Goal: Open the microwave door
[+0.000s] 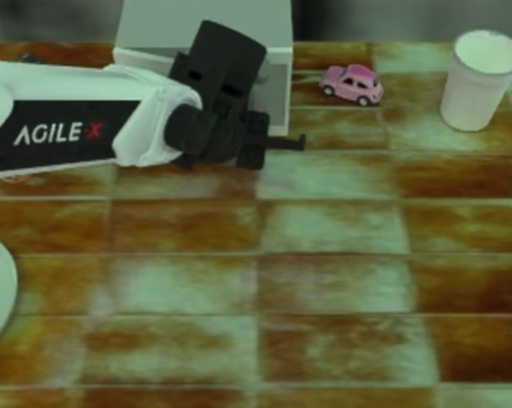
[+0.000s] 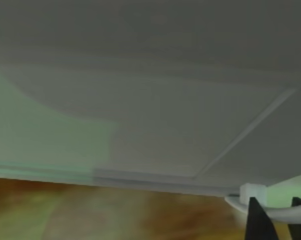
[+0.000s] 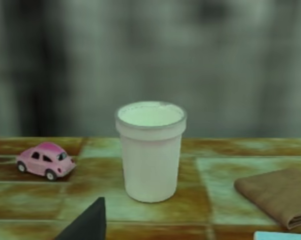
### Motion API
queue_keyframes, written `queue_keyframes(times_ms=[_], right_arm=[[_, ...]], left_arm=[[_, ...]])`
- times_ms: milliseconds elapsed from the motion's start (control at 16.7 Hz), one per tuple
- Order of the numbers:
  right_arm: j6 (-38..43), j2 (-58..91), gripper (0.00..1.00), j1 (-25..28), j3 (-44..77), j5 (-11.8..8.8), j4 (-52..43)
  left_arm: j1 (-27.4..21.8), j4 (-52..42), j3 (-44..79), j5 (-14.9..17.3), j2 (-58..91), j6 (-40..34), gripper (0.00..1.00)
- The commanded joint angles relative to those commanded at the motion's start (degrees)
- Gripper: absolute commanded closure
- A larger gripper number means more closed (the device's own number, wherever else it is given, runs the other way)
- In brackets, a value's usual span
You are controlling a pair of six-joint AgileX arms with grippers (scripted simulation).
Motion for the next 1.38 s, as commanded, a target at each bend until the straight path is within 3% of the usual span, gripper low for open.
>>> queue_keyframes(times_ms=[600,1380], right_arm=[[0.0,0.0,0.0,0.0,0.0,0.0,0.0],[0.0,0.0,0.0,0.0,0.0,0.0,0.0]], left_arm=[[0.6,1.2,-2.3,1.9,-1.5,2.3,1.0],[0.6,1.2,-2.3,1.9,-1.5,2.3,1.0]])
